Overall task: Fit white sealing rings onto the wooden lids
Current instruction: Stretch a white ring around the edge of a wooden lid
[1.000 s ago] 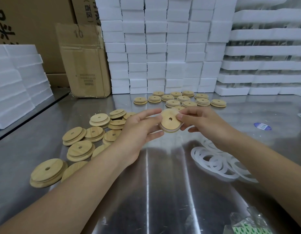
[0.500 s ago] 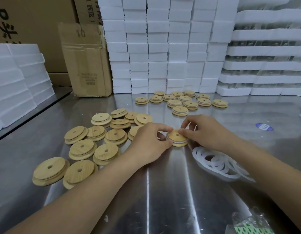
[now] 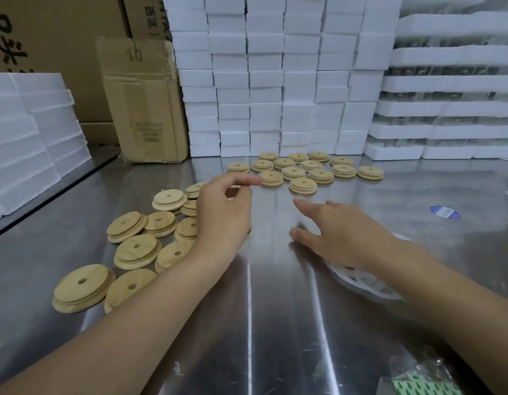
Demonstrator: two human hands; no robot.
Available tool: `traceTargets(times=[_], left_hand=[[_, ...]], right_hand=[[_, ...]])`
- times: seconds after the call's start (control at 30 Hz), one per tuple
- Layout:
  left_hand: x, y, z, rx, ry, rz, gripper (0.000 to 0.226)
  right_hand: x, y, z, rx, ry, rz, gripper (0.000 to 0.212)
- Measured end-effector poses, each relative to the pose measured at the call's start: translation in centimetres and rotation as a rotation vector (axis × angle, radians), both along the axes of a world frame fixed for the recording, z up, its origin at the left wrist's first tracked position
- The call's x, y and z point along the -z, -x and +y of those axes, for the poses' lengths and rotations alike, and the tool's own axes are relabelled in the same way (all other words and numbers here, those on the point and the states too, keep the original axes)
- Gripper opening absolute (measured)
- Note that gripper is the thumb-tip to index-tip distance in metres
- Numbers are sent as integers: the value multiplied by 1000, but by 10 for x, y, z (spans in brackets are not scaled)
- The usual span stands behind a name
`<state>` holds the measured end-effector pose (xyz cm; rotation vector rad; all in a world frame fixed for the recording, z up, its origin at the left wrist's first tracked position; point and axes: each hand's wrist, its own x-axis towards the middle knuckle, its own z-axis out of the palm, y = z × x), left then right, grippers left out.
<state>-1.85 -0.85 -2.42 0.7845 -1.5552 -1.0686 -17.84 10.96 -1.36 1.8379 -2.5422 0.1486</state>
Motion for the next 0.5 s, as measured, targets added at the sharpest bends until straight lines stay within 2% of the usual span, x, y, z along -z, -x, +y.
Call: traceTargets(times=[0.13, 0.23, 0.3, 0.4, 0.5], left_hand=[[-5, -6, -4, -42, 25, -24, 44], [-5, -11, -16, -93, 113, -155, 48], [-3, -15, -25, -113, 223, -307, 50], [4, -22, -40, -140, 439, -653, 45], [11, -25, -45, -95, 490, -993, 41]], right_hand=[[-1, -1, 1, -1, -7, -44, 59], [0, 1, 0, 5, -7, -55, 62], [2, 4, -2, 19, -6, -66, 66], [3, 4, -3, 36, 6, -103, 68], [2, 6, -4, 28, 38, -131, 55]])
